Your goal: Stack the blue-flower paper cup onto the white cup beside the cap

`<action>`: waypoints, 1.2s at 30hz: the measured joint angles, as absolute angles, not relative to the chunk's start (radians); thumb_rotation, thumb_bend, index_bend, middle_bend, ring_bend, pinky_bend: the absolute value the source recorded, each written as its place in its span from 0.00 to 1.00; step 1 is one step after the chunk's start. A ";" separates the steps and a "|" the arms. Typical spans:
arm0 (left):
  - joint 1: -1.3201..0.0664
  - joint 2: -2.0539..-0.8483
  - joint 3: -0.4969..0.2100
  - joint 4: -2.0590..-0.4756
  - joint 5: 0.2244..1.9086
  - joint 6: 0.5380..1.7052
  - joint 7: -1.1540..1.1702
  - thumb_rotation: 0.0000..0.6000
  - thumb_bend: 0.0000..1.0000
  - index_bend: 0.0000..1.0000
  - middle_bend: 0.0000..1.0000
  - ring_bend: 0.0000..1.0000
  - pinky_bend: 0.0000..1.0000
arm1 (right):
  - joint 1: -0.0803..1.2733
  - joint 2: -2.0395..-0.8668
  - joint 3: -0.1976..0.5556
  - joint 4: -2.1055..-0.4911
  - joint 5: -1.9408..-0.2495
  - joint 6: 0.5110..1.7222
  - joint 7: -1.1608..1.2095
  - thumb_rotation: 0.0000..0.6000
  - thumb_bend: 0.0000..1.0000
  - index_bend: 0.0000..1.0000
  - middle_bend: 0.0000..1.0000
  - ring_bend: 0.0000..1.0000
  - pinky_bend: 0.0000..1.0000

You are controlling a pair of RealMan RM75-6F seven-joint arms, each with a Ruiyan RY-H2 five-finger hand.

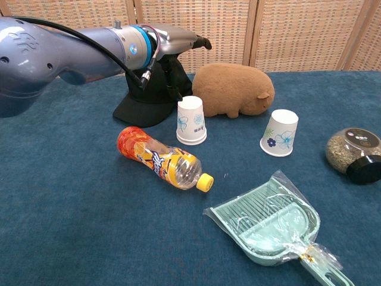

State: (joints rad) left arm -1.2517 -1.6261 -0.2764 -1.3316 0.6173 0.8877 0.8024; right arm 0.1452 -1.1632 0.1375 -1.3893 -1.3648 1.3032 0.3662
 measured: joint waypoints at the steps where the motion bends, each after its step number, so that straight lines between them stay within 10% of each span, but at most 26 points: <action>1: -1.245 -1.615 -0.276 -1.351 0.621 0.897 0.797 1.00 0.06 0.00 0.00 0.00 0.00 | 0.145 -1.163 0.138 -1.390 -1.365 1.303 0.365 1.00 0.04 0.00 0.00 0.00 0.00; 17: -0.881 -1.309 -0.133 -1.832 0.895 1.260 0.583 1.00 0.07 0.01 0.00 0.00 0.00 | 0.148 -1.176 0.130 -1.426 -1.391 1.335 0.273 1.00 0.04 0.00 0.00 0.00 0.00; 25: -0.559 -1.241 0.030 -1.857 1.139 1.559 0.396 1.00 0.07 0.02 0.00 0.00 0.00 | 0.151 -1.197 0.116 -1.487 -1.433 1.374 0.167 1.00 0.04 0.01 0.00 0.00 0.00; 36: -0.373 -1.183 0.096 -1.800 1.227 1.631 0.264 1.00 0.07 0.02 0.00 0.00 0.00 | 0.236 -1.160 0.177 -1.614 -1.440 1.339 0.047 1.00 0.06 0.13 0.00 0.00 0.00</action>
State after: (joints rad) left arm -0.3729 -1.1835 0.0957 -1.7997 1.2269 1.6311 0.2638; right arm 0.2358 -1.1595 0.1768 -1.6143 -1.4397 1.3390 0.0470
